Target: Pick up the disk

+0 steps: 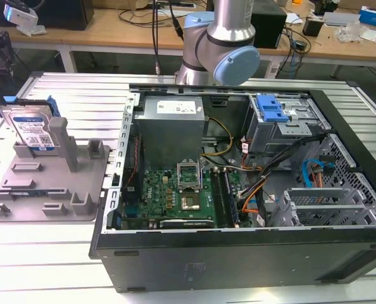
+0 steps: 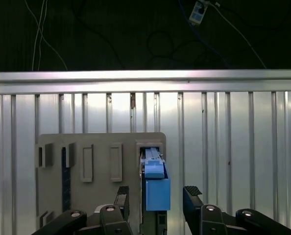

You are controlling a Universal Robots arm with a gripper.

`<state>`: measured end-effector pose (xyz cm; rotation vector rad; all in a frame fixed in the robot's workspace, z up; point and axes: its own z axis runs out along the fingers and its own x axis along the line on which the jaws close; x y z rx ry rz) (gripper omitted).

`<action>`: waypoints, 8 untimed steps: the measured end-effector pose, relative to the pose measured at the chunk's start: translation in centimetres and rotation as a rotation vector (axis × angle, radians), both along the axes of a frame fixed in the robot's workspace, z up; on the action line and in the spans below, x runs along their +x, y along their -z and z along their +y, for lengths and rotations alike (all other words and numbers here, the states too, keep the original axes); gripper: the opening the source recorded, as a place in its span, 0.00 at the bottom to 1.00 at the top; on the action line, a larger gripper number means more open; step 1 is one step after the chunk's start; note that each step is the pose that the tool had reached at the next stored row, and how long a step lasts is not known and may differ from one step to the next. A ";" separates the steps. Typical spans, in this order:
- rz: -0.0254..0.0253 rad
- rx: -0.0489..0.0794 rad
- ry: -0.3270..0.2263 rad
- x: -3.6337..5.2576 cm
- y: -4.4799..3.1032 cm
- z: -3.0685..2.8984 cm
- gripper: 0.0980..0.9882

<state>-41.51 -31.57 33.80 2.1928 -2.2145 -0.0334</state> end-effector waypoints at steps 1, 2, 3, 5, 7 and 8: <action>0.0000 0.000 -0.001 -0.01 0.12 -0.01 0.52; 0.0000 0.000 -0.002 -0.02 0.20 -0.01 0.52; -0.0001 0.000 -0.002 -0.03 0.33 -0.01 0.52; 0.0001 0.000 -0.004 -0.04 0.54 -0.01 0.52; 0.0000 0.000 -0.006 -0.04 0.72 -0.01 0.52; 0.0000 0.000 -0.007 -0.04 0.83 -0.01 0.52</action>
